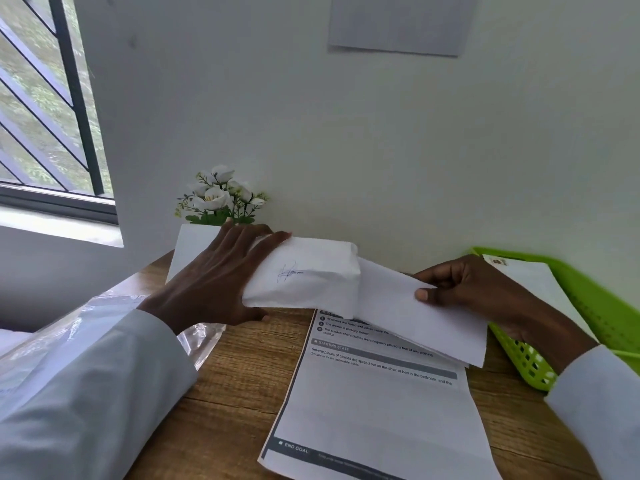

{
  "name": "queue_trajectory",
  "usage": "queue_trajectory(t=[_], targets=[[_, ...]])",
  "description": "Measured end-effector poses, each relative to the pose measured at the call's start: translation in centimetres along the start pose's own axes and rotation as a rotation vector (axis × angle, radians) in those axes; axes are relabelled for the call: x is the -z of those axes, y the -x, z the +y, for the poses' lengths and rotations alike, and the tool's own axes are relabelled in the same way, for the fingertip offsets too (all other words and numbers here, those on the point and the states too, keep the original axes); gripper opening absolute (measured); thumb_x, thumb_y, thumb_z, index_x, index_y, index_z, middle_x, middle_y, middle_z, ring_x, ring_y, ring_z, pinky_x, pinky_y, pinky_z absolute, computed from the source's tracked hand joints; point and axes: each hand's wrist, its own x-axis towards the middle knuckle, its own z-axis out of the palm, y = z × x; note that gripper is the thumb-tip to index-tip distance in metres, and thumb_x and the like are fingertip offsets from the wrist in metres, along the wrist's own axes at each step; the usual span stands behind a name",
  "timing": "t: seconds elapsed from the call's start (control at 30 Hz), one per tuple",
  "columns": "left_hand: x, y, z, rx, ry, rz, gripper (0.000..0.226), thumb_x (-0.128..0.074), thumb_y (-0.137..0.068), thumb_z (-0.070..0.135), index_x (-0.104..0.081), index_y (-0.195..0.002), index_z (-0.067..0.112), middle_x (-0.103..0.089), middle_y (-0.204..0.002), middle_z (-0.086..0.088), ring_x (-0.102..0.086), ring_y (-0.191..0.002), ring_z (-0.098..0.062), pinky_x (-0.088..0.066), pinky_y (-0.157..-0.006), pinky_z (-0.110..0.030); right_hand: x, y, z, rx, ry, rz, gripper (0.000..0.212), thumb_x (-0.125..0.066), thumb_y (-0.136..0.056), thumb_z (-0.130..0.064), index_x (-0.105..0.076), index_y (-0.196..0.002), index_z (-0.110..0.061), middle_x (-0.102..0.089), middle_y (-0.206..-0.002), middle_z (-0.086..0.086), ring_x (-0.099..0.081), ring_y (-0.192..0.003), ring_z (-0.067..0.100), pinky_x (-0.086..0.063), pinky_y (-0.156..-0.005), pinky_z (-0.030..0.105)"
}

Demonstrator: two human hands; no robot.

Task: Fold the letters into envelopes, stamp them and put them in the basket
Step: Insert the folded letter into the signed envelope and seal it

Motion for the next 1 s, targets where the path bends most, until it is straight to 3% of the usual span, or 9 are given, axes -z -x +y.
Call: queue_trajectory(t=[0.23, 0.33, 0.47, 0.57, 0.63, 0.7, 0.8, 0.9, 1.0], targets=[[0.2, -0.5, 1.1, -0.101, -0.063, -0.036, 0.120, -0.067, -0.056, 0.078, -0.022, -0.150, 0.018, -0.040, -0.135, -0.012, -0.036, -0.125, -0.029, -0.027, -0.113, -0.060, -0.6, 0.1, -0.6, 0.037, 0.076, -0.032, 0.016, -0.073, -0.084, -0.011, -0.078, -0.099, -0.016, -0.078, -0.090, 0.009, -0.073, -0.083, 0.028, -0.056, -0.075, 0.038], [0.2, -0.9, 2.8, -0.152, -0.058, -0.057, 0.118, -0.066, -0.057, 0.075, -0.022, -0.151, 0.019, -0.041, -0.135, -0.011, -0.038, -0.128, -0.029, -0.019, -0.116, -0.059, -1.2, -0.1, -0.8, 0.057, 0.106, 0.003, 0.037, -0.076, -0.082, -0.012, -0.068, -0.117, -0.021, -0.078, -0.091, 0.010, -0.070, -0.080, 0.015, -0.052, -0.084, 0.036], [-0.1, -1.4, 4.9, -0.163, 0.000, -0.055, 0.110, -0.066, -0.064, 0.069, -0.018, -0.151, 0.024, -0.040, -0.137, -0.008, -0.038, -0.129, -0.027, -0.007, -0.120, -0.051, -2.7, -0.5, -0.6, 0.115, 0.157, 0.007, 0.072, -0.074, -0.083, -0.008, -0.043, -0.145, -0.024, -0.078, -0.091, -0.005, -0.065, -0.082, -0.003, -0.048, -0.097, 0.029], [-0.1, -1.3, 4.8, -0.150, 0.022, -0.040, 0.107, -0.064, -0.065, 0.068, -0.019, -0.151, 0.024, -0.041, -0.135, -0.008, -0.039, -0.128, -0.027, -0.009, -0.120, -0.052, -2.2, -0.5, -0.7, 0.116, 0.197, 0.024, 0.082, -0.077, -0.081, -0.014, -0.034, -0.149, -0.027, -0.078, -0.087, -0.005, -0.069, -0.082, -0.001, -0.049, -0.086, 0.020], [-0.1, -1.1, 4.3, -0.138, 0.022, -0.031, 0.107, -0.065, -0.064, 0.067, -0.020, -0.150, 0.023, -0.041, -0.134, -0.008, -0.040, -0.126, -0.028, -0.015, -0.118, -0.056, -1.0, 0.0, -1.1, 0.046, 0.247, -0.014, 0.085, -0.082, -0.075, -0.028, -0.036, -0.146, -0.034, -0.077, -0.100, -0.002, -0.070, -0.094, 0.008, -0.052, -0.088, 0.022], [0.0, -1.0, 3.7, -0.126, 0.010, -0.027, 0.110, -0.067, -0.062, 0.067, -0.020, -0.151, 0.022, -0.040, -0.134, -0.009, -0.039, -0.126, -0.028, -0.019, -0.117, -0.058, 0.2, 0.6, -1.5, -0.031, 0.243, -0.102, 0.064, -0.083, -0.074, -0.026, -0.054, -0.131, -0.028, -0.076, -0.104, 0.000, -0.072, -0.091, 0.011, -0.056, -0.076, 0.023], [-0.1, -0.9, 3.4, -0.115, 0.006, -0.026, 0.110, -0.067, -0.063, 0.068, -0.019, -0.151, 0.022, -0.040, -0.135, -0.009, -0.038, -0.126, -0.027, -0.019, -0.117, -0.058, 0.9, 0.8, -1.3, -0.051, 0.172, -0.143, 0.026, -0.081, -0.076, -0.016, -0.072, -0.099, -0.009, -0.078, -0.086, 0.010, -0.069, -0.073, 0.019, -0.050, -0.055, 0.018], [-0.2, -1.0, 4.0, -0.126, 0.023, -0.038, 0.109, -0.064, -0.064, 0.069, -0.016, -0.151, 0.024, -0.040, -0.136, -0.008, -0.039, -0.128, -0.027, -0.013, -0.119, -0.055, 0.4, 0.5, -0.9, -0.045, 0.074, -0.114, 0.012, -0.082, -0.073, -0.011, -0.075, -0.082, -0.007, -0.076, -0.079, 0.017, -0.068, -0.065, 0.020, -0.053, -0.054, 0.022], [-0.3, -1.3, 5.0, -0.138, 0.046, -0.038, 0.108, -0.063, -0.066, 0.070, -0.016, -0.151, 0.024, -0.040, -0.137, -0.008, -0.038, -0.130, -0.027, -0.012, -0.119, -0.055, -1.0, 0.3, -0.8, -0.002, -0.078, -0.083, 0.007, -0.078, -0.076, 0.000, -0.074, -0.082, -0.001, -0.073, -0.070, 0.016, -0.068, -0.055, 0.015, -0.056, -0.053, 0.022]])
